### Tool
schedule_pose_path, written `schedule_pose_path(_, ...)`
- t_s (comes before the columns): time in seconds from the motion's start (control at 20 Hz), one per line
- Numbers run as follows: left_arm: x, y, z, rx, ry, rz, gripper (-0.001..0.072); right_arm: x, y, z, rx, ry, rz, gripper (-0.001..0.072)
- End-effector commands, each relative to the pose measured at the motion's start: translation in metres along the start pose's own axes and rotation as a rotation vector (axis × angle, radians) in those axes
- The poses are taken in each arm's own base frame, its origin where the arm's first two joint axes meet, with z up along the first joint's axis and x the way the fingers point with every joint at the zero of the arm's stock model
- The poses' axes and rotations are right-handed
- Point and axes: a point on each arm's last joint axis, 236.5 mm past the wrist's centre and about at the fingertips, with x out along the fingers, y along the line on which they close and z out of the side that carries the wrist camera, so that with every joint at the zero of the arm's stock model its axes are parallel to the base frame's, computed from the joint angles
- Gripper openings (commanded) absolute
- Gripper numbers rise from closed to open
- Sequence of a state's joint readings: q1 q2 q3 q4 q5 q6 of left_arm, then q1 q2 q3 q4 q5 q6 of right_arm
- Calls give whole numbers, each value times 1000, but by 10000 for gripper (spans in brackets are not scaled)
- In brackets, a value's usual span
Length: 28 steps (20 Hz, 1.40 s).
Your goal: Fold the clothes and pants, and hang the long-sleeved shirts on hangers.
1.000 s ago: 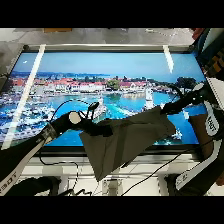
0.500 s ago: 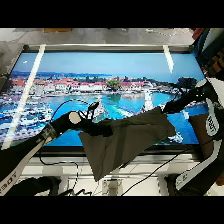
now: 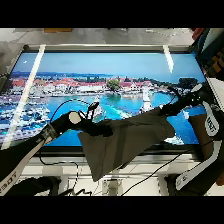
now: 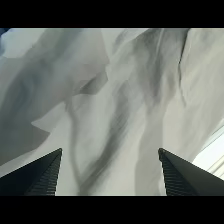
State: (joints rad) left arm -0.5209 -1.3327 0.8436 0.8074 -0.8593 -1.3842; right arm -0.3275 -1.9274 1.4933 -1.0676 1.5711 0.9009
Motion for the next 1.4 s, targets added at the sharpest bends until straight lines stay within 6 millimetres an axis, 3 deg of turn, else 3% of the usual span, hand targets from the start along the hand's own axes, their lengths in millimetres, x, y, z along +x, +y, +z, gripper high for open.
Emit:
schedule_pose_path(0.0,0,1,0,0,0,1,698,30,9,-18,26,67,48,615)
schedule_pose_path(0.15,0,1,0,0,-1,1,698,44,36,-17,15,80,126,610)
schedule_pose_path(0.3,0,1,1,0,-4,2,697,53,76,-12,-28,111,219,602)
schedule_pose_path(0.35,0,1,1,0,-4,2,698,58,88,-15,-49,142,234,557)
schedule_pose_path(0.45,0,1,1,0,-4,2,698,69,106,-19,-92,197,237,369)
schedule_pose_path(0.5,0,1,1,0,-5,2,698,75,115,-21,-115,222,238,264)
schedule_pose_path(0.55,-1,0,2,5,-6,1,698,79,123,-22,-135,240,236,110)
schedule_pose_path(0.6,-3,0,5,29,-13,0,698,82,129,-18,-156,241,230,35)
schedule_pose_path(0.75,-24,-4,34,108,-77,-7,698,73,149,-2,-206,233,201,34)
schedule_pose_path(0.9,-76,-6,78,197,-177,32,697,43,164,42,-176,101,152,34)
schedule_pose_path(1.0,-122,2,104,288,-254,133,695,15,174,80,-162,-55,87,34)
schedule_pose_path(1.05,-149,4,115,335,-304,192,640,-4,178,99,-153,-149,38,34)
schedule_pose_path(1.15,-204,0,129,399,-413,281,417,-49,173,126,-122,-319,-119,34)
schedule_pose_path(1.25,-257,-15,132,433,-543,320,261,-105,156,135,-61,-460,-333,34)
schedule_pose_path(1.35,-305,-29,127,452,-674,343,256,-165,139,121,1,-558,-516,34)
